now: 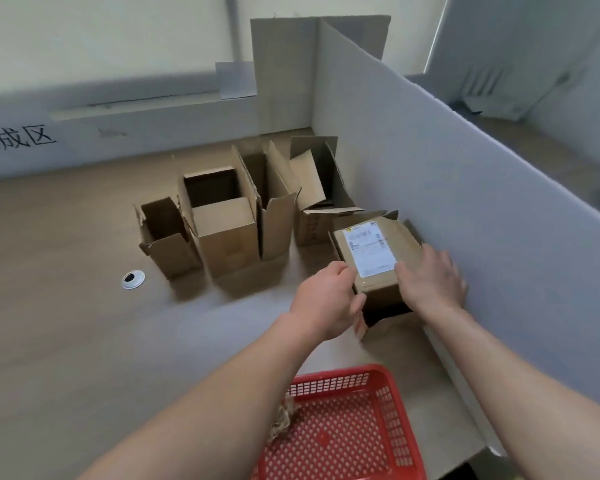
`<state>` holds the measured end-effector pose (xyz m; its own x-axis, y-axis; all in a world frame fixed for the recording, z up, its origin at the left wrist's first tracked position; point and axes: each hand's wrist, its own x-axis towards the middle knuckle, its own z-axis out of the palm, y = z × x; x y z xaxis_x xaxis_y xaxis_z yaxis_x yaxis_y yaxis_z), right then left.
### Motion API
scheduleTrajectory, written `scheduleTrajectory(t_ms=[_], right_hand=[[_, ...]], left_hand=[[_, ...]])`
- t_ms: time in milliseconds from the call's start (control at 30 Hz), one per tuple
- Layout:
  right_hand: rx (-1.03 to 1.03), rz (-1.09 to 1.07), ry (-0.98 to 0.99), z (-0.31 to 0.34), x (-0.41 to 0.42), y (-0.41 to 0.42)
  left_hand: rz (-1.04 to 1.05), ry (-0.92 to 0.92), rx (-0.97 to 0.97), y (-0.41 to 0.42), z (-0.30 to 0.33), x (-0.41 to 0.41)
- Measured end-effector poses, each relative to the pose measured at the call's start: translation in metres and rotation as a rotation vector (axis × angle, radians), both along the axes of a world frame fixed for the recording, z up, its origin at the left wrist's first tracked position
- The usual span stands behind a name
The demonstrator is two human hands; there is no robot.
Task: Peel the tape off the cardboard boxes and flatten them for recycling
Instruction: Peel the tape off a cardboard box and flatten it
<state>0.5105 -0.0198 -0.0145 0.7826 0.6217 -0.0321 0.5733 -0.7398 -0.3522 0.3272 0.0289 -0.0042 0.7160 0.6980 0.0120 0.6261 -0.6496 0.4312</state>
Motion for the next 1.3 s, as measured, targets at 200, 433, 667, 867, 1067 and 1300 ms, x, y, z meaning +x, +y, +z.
scheduleTrajectory(t_ms=[200, 433, 667, 867, 1067, 1300], right_hand=[[0.18, -0.181, 0.231, -0.013, 0.019, 0.004], [0.602, 0.017, 0.245, 0.035, -0.042, 0.031], [0.804, 0.43, 0.518, 0.102, -0.145, 0.052], [0.412, 0.673, 0.807, 0.048, -0.248, 0.08], [0.026, 0.711, 0.812, -0.054, -0.354, 0.071], [-0.04, 0.353, 0.723, -0.112, -0.392, 0.028]], left_hand=[[-0.043, 0.051, -0.097, 0.004, -0.016, 0.013], [0.088, -0.158, -0.115, 0.027, -0.013, -0.036], [0.525, -0.514, 0.094, 0.052, 0.009, -0.145], [0.769, -0.452, 0.012, 0.026, -0.017, -0.281], [0.946, -0.281, -0.235, -0.035, -0.087, -0.381], [1.113, -0.345, -0.507, -0.059, -0.122, -0.42]])
